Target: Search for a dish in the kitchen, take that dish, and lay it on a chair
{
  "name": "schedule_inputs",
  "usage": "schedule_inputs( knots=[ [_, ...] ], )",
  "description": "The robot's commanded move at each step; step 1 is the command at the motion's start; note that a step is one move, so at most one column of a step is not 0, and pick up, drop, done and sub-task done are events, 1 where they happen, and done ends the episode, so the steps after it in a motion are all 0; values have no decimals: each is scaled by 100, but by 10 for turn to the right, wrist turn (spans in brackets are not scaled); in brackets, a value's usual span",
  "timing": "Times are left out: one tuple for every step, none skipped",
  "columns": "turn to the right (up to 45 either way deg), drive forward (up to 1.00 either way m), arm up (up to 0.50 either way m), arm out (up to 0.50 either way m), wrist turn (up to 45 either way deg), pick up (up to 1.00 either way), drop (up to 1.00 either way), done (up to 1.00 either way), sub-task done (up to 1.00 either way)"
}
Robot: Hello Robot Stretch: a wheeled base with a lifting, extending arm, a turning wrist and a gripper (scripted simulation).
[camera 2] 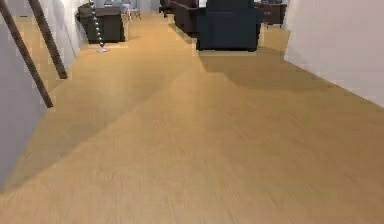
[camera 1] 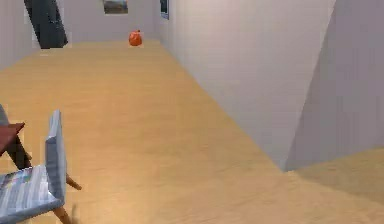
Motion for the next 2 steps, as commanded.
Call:
schedule_inputs(
  knots=[
    [450, 0, 0, 0, 0, 0, 0, 0, 0],
    [270, 0, 0, 0, 0, 0, 0, 0, 0]
  ],
)
